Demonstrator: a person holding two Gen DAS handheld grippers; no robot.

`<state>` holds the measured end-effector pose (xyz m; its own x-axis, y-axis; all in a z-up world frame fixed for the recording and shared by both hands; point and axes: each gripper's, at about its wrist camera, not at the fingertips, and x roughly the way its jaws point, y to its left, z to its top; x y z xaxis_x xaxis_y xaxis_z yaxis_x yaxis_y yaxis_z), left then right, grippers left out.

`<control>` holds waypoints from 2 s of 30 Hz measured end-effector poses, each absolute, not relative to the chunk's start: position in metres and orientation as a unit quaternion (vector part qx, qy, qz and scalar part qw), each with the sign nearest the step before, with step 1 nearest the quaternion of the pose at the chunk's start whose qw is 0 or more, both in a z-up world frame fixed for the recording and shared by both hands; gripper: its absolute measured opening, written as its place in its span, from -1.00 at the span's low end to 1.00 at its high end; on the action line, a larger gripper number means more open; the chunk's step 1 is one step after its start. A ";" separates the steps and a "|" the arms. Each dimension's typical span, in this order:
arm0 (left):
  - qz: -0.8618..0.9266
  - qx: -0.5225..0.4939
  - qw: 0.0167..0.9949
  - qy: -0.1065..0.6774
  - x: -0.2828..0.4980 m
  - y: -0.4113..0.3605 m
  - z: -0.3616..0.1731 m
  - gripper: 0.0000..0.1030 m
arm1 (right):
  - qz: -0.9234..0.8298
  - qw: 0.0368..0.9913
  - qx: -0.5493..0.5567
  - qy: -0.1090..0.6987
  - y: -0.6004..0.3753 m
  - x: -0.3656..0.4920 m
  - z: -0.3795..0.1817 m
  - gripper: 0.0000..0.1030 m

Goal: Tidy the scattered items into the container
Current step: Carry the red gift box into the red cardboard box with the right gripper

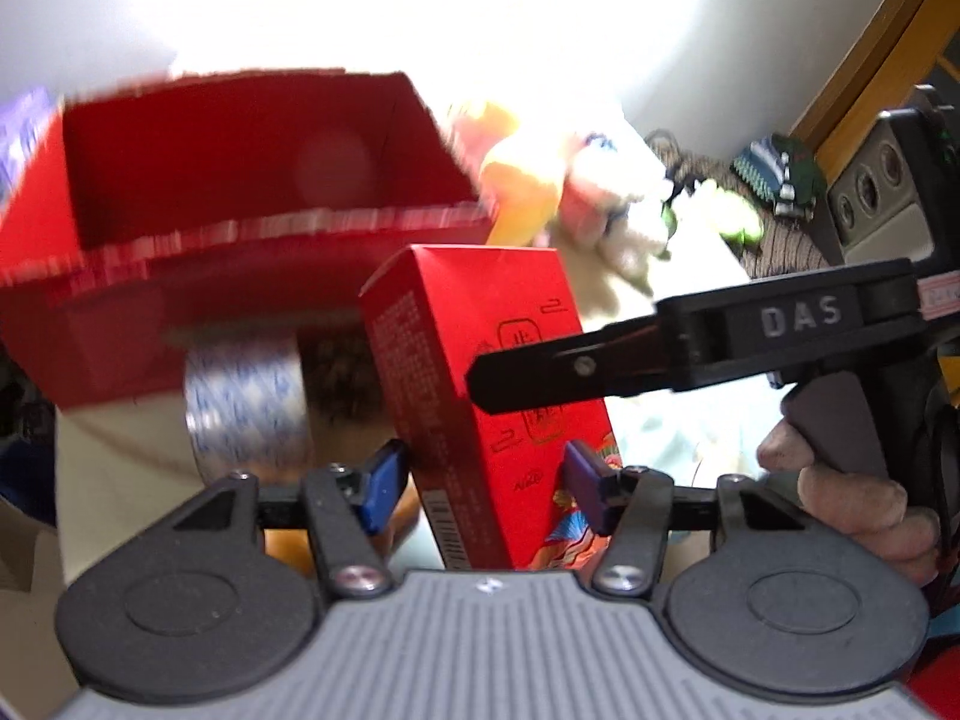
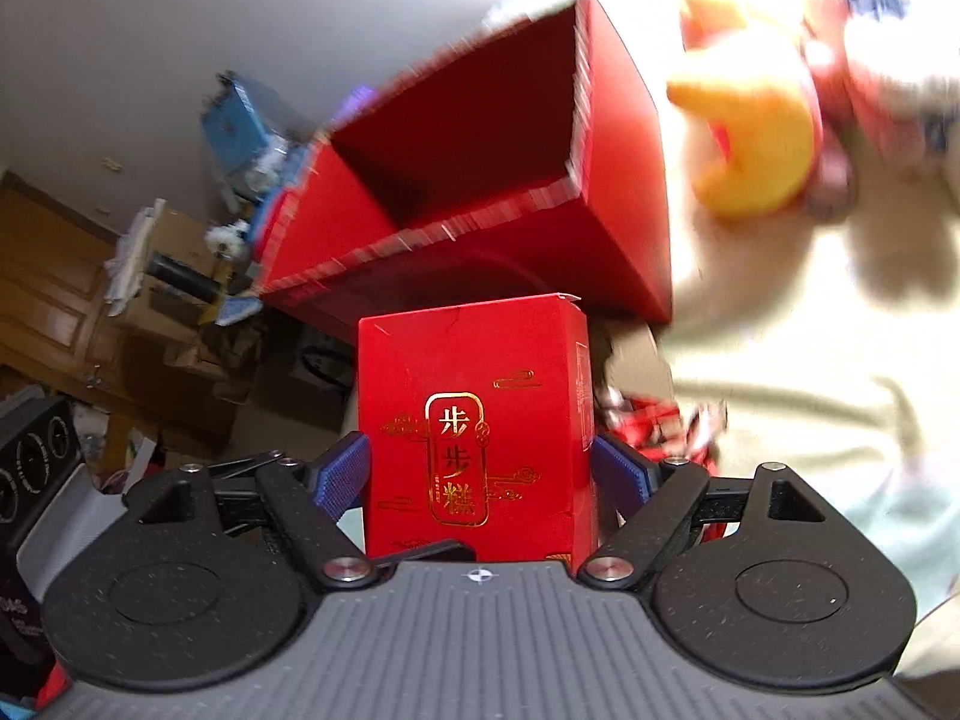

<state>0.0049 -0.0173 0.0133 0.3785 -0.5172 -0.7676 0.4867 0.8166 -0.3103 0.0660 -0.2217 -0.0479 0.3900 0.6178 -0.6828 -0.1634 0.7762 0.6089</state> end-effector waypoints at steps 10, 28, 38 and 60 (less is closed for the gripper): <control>-0.271 -0.014 0.867 0.417 0.070 -0.035 0.064 0.10 | 0.288 0.864 0.152 0.385 -0.217 0.118 0.035 0.65; -0.221 0.023 0.845 0.486 0.218 0.025 0.005 0.09 | 0.195 0.777 0.254 0.542 -0.132 0.254 -0.050 0.61; -0.213 0.022 0.820 0.530 0.237 0.066 -0.020 0.03 | 0.136 0.697 0.266 0.652 -0.089 0.291 -0.104 0.53; -0.229 0.028 0.823 0.518 0.219 0.090 -0.016 -0.03 | 0.161 0.711 0.248 0.638 -0.083 0.302 -0.095 0.44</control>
<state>0.2186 0.0895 -0.0163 0.3574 -0.3481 -0.8667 0.4064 0.8934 -0.1912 0.3019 -0.0833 -0.0945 0.1350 0.5451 -0.8274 0.0872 0.8253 0.5579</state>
